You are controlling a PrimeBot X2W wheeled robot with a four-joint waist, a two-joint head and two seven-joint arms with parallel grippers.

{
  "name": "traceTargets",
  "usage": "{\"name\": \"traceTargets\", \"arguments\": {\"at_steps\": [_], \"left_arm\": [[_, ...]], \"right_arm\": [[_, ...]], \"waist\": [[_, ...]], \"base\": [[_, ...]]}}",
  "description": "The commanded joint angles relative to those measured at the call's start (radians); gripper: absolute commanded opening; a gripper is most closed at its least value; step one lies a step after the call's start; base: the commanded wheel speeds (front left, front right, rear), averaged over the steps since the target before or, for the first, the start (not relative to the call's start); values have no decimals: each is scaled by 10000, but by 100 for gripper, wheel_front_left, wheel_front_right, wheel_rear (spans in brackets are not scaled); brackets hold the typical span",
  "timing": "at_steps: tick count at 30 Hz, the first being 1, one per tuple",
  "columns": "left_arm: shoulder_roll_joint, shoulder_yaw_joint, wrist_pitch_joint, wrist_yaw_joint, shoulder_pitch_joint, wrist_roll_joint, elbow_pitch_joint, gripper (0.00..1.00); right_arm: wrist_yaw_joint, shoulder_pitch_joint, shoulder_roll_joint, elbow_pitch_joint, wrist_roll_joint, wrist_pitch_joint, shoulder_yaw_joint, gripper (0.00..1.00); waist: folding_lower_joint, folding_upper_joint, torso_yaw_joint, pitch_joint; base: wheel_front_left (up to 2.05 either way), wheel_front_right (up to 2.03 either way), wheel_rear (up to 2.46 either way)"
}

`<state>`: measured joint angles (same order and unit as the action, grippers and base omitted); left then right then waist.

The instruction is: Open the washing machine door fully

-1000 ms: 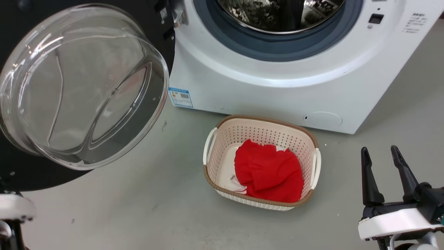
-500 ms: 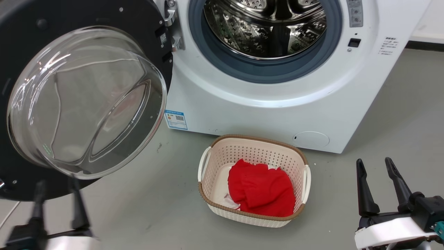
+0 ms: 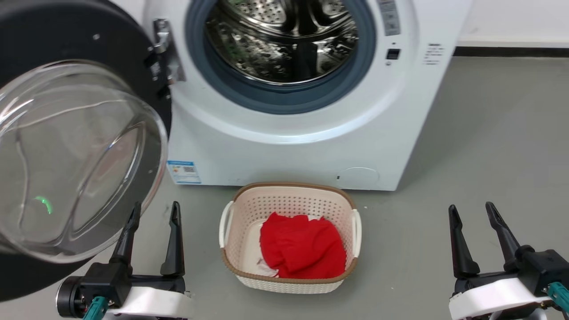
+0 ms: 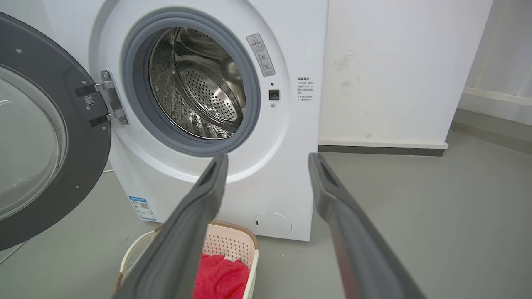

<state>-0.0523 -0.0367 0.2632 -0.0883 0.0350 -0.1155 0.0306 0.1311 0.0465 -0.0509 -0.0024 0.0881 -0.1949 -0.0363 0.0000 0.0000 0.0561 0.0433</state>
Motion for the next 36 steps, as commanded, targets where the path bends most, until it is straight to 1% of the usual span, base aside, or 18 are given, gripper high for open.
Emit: {"name": "traceTargets", "arguments": {"at_steps": [1,5,9,30,31,34,36], "left_arm": [[-20,37,22,-45,-105,90,-74,100],[-54,-12,22,-35,76,152,-201,100],[-48,-65,22,-6,266,184,-274,100],[-35,-138,22,0,185,342,-403,100],[-10,-113,0,3,235,287,-449,0],[27,-83,-55,3,317,247,-779,0],[30,-126,-164,-5,264,-49,-923,0]], "right_arm": [[-7,105,15,-22,-29,-10,33,100],[-7,220,13,5,-44,35,160,100],[-7,280,15,-7,-13,51,232,100],[-7,284,15,125,175,-3,212,100],[0,224,0,139,112,22,211,0],[0,292,2,419,133,34,221,0],[0,312,-5,472,438,62,233,0]], "waist": [[0,0,-365,-102],[0,0,-686,-247],[0,0,-805,-313],[0,0,-710,-261],[0,0,-709,-262],[0,0,-708,-262],[0,0,-706,-263]], "base": [[0,0,0],[0,0,0],[0,0,0],[0,0,0],[0,0,0],[0,0,0],[0,0,0]]}}
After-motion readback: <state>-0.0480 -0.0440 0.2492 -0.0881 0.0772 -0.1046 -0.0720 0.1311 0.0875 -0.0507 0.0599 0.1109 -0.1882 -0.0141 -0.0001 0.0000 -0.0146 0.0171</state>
